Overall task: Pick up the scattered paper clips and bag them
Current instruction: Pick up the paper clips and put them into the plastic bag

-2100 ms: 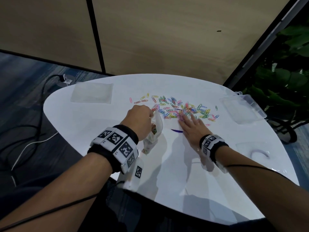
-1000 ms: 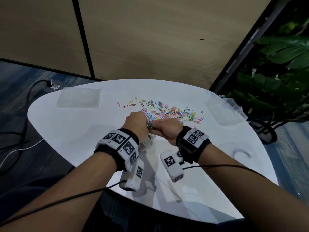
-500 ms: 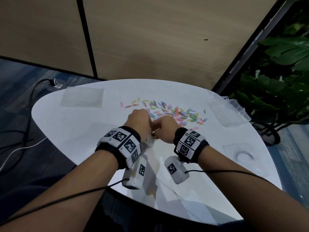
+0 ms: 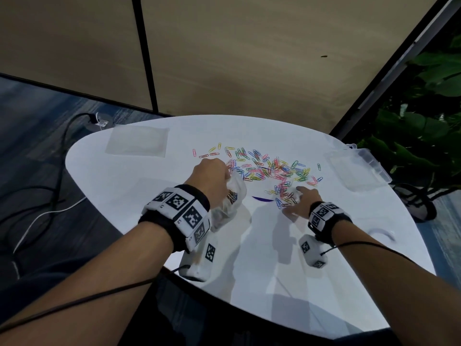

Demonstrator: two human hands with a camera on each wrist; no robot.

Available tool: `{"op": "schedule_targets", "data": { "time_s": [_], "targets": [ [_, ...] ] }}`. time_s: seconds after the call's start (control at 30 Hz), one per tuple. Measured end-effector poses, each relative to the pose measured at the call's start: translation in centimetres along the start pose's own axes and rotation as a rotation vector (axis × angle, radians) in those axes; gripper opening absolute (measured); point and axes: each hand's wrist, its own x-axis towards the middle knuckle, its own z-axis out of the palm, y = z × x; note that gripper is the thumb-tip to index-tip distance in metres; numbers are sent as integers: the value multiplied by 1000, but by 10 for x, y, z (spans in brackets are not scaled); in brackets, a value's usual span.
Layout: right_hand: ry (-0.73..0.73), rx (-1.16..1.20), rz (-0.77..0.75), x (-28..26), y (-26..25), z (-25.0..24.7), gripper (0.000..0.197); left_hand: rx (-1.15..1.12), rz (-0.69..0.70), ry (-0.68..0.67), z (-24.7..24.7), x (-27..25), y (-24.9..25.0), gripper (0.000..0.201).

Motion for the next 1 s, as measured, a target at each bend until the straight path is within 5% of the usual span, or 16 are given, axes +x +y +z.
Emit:
{"op": "schedule_targets", "data": {
  "time_s": [0.2,0.43,0.57,0.7,0.8,1.0],
  "targets": [
    [228,179,-86,10,-24,7,67,59,9,-10,-9,-1,-16,28],
    [317,-92,-298,13,-44,6,20,37,14,-21,-8,-2,-11,34],
    [304,-72,-247,10,-43,-1,22,38,22,-38,-1,-1,-6,35],
    [226,250,-93,12,-26,-13,7,92,41,-51,9,-1,2,27],
    [-22,668,-8,10,-7,-20,11,119,42,-69,18,-1,10,30],
    [-296,1370,-72,-27,-20,-43,10,113,20,-76,27,6,23,27]
  ]
}}
